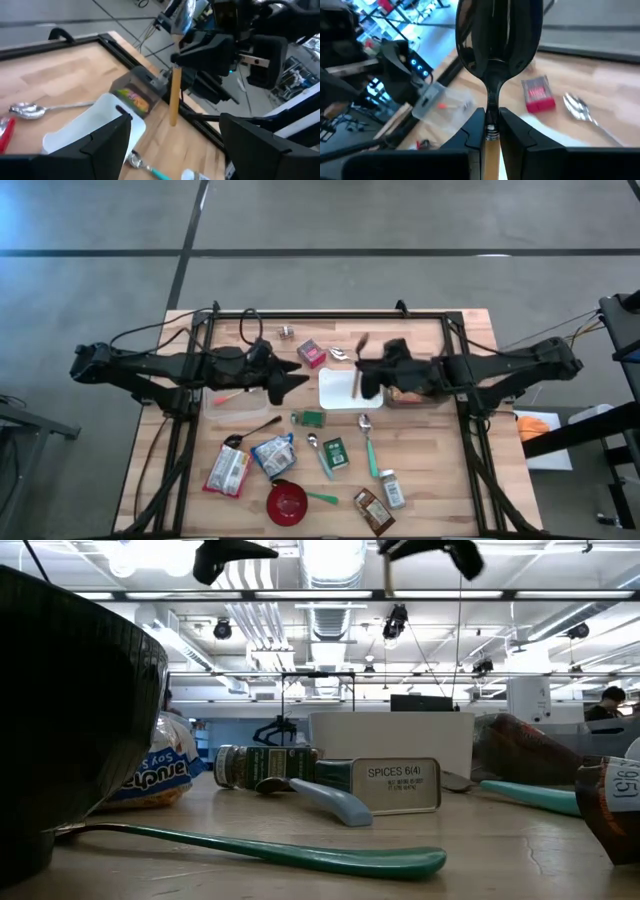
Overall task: Pick & Place Food Item
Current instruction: Put the yellow spoon into the transparent bin
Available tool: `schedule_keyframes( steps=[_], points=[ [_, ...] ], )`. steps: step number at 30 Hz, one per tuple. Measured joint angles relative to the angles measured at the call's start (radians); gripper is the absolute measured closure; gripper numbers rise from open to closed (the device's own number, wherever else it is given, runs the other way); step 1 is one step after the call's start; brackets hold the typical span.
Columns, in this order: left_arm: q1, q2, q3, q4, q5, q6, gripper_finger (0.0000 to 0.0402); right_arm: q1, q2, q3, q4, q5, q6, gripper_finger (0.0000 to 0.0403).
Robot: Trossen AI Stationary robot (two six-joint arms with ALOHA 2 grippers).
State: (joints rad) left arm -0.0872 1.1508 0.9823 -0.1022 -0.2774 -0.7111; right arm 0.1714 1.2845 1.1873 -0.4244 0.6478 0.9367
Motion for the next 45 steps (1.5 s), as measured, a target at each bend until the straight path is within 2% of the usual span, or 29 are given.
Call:
schedule_keyframes(
  steps=[9, 12, 19, 23, 26, 30, 33, 37, 38, 45],
  points=[
    [0.001, 0.055, 0.000, 0.034, -0.004, -0.022, 0.0095, -0.065, 0.202, 0.258, -0.005, -0.125, -0.099, 0.0374],
    [0.001, 0.073, 0.001, 0.056, -0.005, -0.056, 0.0095, -0.066, 0.253, 0.327, -0.008, -0.135, -0.145, 0.0374],
    [0.004, 0.086, 0.001, 0.065, -0.023, -0.067, 0.0096, -0.070, 0.327, 0.439, -0.009, -0.223, -0.197, 0.0374],
    [0.004, 0.087, 0.001, 0.081, -0.012, -0.044, 0.0111, -0.070, 0.357, 0.479, -0.011, -0.247, -0.220, 0.0374],
    [0.004, 0.087, 0.001, 0.101, 0.005, -0.017, 0.0136, -0.070, 0.369, 0.495, -0.006, -0.261, -0.234, 0.0374],
    [0.003, 0.087, 0.001, 0.133, 0.024, 0.028, 0.0191, -0.071, 0.368, 0.495, -0.008, -0.264, -0.238, 0.0374],
    [0.003, 0.086, 0.001, 0.131, 0.027, 0.032, 0.0254, -0.074, 0.364, 0.494, -0.013, -0.265, -0.242, 0.0374],
    [0.003, 0.086, 0.001, 0.132, 0.034, 0.035, 0.0364, -0.075, 0.363, 0.493, -0.015, -0.265, -0.245, 0.0374],
    [0.003, 0.086, 0.001, 0.131, 0.035, 0.032, 0.0377, -0.075, 0.363, 0.492, -0.014, -0.264, -0.246, 0.0375],
    [0.004, 0.085, 0.001, 0.131, 0.046, 0.016, 0.0387, -0.075, 0.360, 0.492, -0.014, -0.273, -0.264, 0.0378]
  ],
)
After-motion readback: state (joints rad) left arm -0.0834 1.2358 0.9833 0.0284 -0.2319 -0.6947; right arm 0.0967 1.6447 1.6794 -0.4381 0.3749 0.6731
